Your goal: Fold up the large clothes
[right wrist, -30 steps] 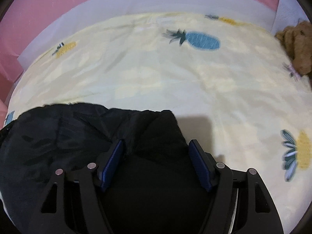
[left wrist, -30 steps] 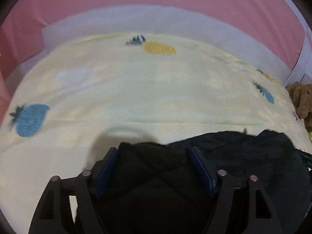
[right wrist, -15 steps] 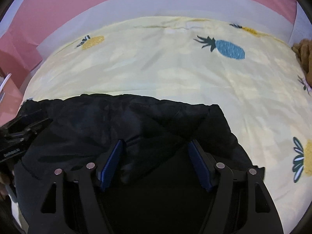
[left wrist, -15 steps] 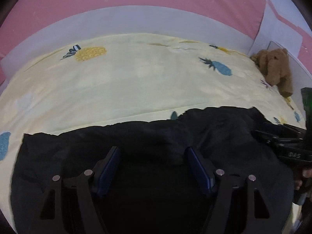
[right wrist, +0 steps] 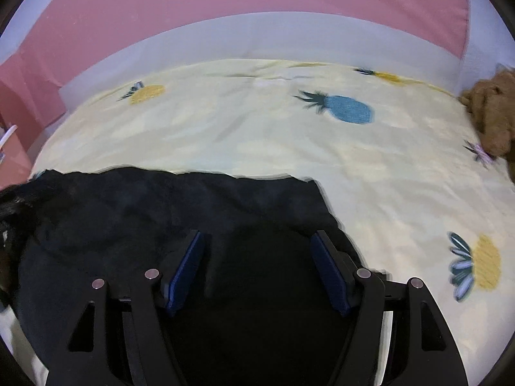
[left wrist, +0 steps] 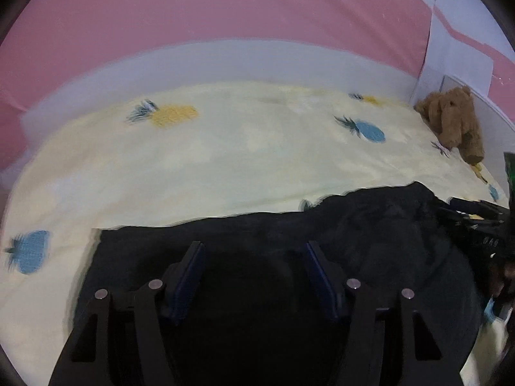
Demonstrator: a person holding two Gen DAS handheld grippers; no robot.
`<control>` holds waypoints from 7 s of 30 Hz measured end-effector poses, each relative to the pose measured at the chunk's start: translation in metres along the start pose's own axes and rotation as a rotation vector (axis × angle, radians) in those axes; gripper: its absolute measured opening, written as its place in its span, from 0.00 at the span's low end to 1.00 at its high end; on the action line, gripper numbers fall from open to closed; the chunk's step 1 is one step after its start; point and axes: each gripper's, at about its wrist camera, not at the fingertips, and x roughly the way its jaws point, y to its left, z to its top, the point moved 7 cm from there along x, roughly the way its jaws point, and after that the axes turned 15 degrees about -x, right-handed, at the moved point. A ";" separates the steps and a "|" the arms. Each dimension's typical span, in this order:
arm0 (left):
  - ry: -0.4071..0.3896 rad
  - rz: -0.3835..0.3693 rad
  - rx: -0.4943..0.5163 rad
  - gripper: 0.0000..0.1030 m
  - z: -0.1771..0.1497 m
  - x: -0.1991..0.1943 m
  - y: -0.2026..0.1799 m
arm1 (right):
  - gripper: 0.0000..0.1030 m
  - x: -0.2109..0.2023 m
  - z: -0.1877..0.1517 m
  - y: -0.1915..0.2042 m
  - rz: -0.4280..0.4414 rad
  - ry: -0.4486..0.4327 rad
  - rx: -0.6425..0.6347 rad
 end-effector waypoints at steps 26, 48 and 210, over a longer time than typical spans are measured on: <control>-0.037 0.004 -0.130 0.62 -0.021 0.042 0.068 | 0.67 0.040 -0.028 -0.009 -0.081 0.013 0.018; 0.016 0.042 -0.145 0.62 -0.004 0.050 0.086 | 0.67 0.039 0.020 0.070 0.085 0.044 -0.069; 0.130 -0.161 -0.474 0.52 -0.069 0.027 0.153 | 0.44 0.019 -0.089 -0.015 0.382 0.032 0.246</control>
